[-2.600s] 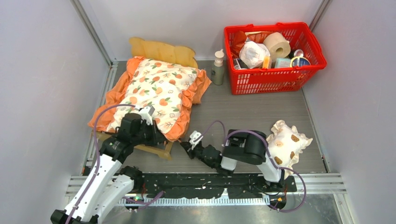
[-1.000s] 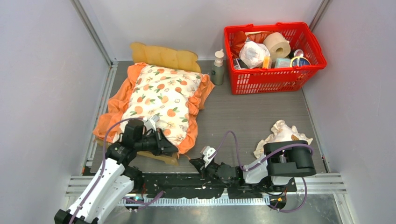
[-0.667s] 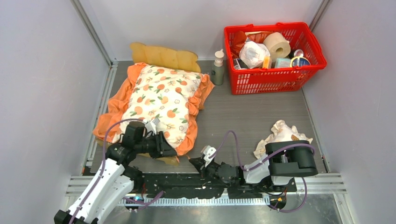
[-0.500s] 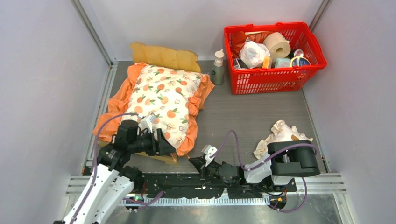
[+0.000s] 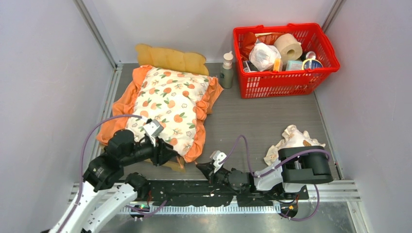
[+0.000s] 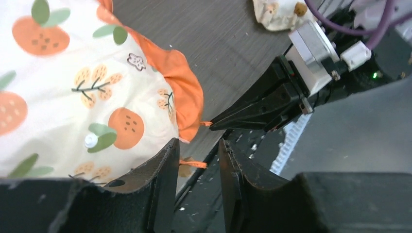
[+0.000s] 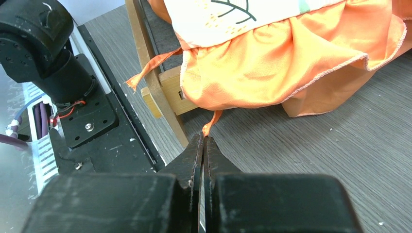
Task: Set up the pet bed
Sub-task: Cross the ropes on the bed frame.
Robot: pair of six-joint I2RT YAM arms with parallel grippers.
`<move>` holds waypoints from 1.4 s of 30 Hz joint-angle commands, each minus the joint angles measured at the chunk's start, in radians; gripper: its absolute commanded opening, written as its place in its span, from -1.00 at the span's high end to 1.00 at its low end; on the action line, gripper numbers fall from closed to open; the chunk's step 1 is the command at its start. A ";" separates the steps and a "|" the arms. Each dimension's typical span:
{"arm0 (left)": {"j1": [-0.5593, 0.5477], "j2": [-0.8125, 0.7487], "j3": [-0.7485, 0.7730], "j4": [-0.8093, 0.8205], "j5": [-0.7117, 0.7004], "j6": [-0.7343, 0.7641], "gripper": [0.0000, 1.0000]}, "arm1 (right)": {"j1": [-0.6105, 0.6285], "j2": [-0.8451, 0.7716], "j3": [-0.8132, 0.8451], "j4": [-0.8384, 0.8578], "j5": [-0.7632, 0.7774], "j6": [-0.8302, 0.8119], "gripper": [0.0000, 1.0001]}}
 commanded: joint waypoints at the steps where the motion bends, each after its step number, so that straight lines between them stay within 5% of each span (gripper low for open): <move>1: -0.228 0.041 0.090 0.012 -0.244 0.216 0.21 | 0.004 -0.021 -0.008 0.094 0.021 -0.023 0.90; 6: -0.602 0.188 0.120 -0.117 -0.580 0.484 0.17 | 0.000 -0.003 -0.030 0.176 0.025 -0.044 0.90; 10: -0.775 0.233 0.066 -0.103 -0.603 0.681 0.14 | -0.001 0.002 -0.046 0.225 0.020 -0.057 0.89; 16: -0.784 0.108 -0.081 0.008 -0.491 0.810 0.05 | -0.001 -0.005 -0.054 0.247 -0.008 -0.061 0.90; 20: -0.784 0.126 -0.071 -0.094 -0.471 0.779 0.06 | -0.002 0.009 -0.066 0.269 -0.013 -0.055 0.90; 27: -0.784 0.167 -0.100 -0.014 -0.465 0.798 0.06 | -0.003 0.064 -0.060 0.329 -0.017 -0.053 0.90; 42: -0.785 0.234 -0.162 0.015 -0.476 0.819 0.36 | -0.008 0.062 -0.066 0.340 -0.009 -0.047 0.89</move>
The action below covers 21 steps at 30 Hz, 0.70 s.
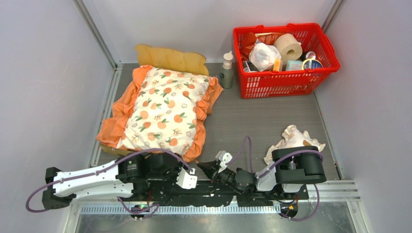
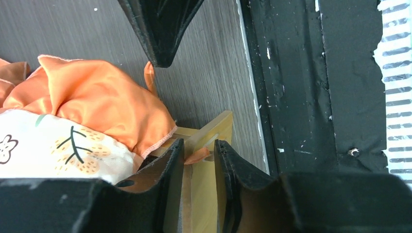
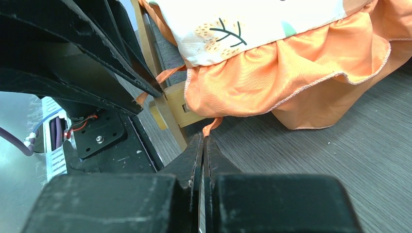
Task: Set up the pet bed
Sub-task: Cross the ropes on the bed frame.
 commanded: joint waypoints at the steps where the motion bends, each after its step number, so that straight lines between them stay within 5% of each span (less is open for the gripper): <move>1: -0.005 0.009 -0.011 0.037 -0.009 0.019 0.47 | -0.001 -0.001 -0.006 0.087 0.011 -0.001 0.90; 7: -0.005 -0.011 0.015 0.063 -0.026 -0.008 1.00 | -0.002 0.002 -0.009 0.087 0.001 0.008 0.89; 21: -0.005 -0.009 0.067 0.316 -0.052 -0.100 1.00 | -0.001 -0.065 -0.045 0.065 -0.027 0.046 0.90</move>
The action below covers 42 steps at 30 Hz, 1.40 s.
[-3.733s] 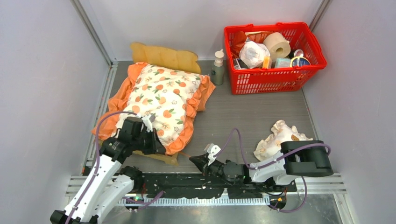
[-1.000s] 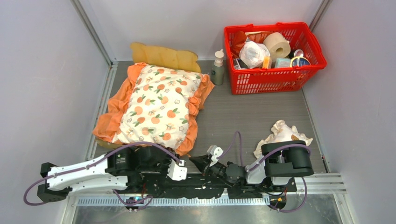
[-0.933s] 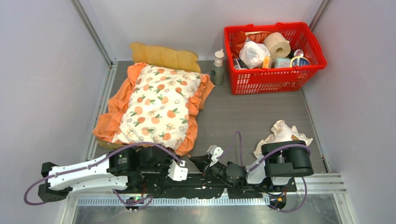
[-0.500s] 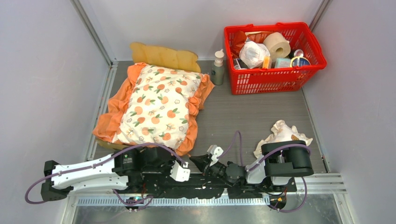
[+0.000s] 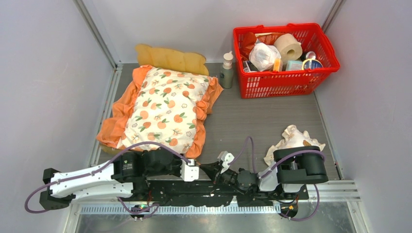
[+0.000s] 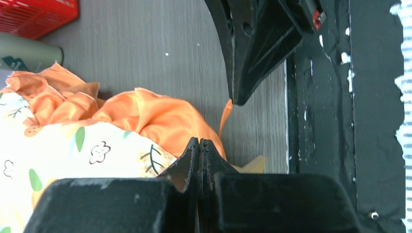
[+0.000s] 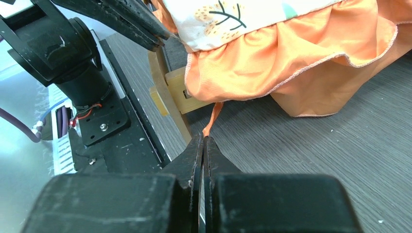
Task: Set up the pet bed
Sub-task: Cross the ropes on the bed frame, then tie the ropes to the bed frame.
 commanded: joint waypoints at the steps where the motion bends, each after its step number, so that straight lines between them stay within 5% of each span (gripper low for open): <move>1: -0.005 0.017 0.024 0.162 0.014 -0.055 1.00 | -0.002 -0.065 -0.002 0.046 -0.003 0.012 0.89; 6: -0.004 0.033 0.020 0.229 0.024 -0.138 1.00 | 0.000 -0.120 0.010 -0.032 -0.022 0.012 0.90; 12: -0.004 -0.027 0.064 0.127 -0.059 -0.124 1.00 | 0.000 -0.130 0.008 -0.036 -0.026 0.027 0.90; 20: -0.004 0.017 0.009 0.318 0.162 -0.314 1.00 | 0.000 -0.164 0.012 -0.028 0.002 0.032 0.90; 42: -0.035 0.130 0.032 0.426 0.387 -0.340 1.00 | 0.000 -0.301 -0.014 -0.089 0.053 0.096 0.90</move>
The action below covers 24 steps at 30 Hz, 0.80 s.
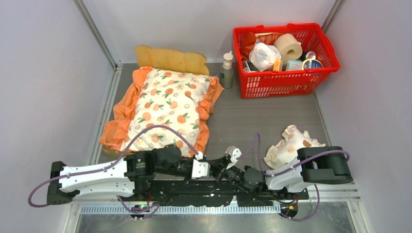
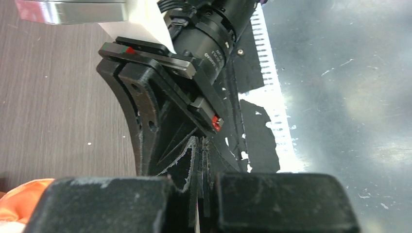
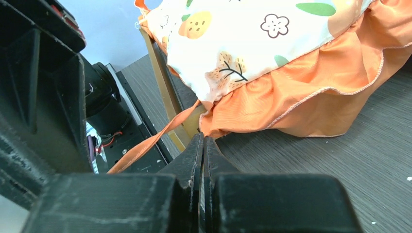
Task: Set up the pet bed
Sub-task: Tie the ropes to the bed frame.
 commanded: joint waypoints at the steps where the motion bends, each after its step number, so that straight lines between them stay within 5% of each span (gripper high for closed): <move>1: -0.010 -0.024 0.023 0.065 0.072 -0.023 1.00 | 0.001 -0.059 0.000 0.062 0.026 0.031 0.90; 15: -0.010 -0.139 -0.057 -0.007 0.057 -0.021 1.00 | 0.014 0.069 0.053 -0.010 -0.287 0.177 0.90; 24: -0.010 -0.240 -0.084 -0.047 0.023 0.036 1.00 | -0.013 0.165 0.160 -0.012 -0.272 0.191 0.90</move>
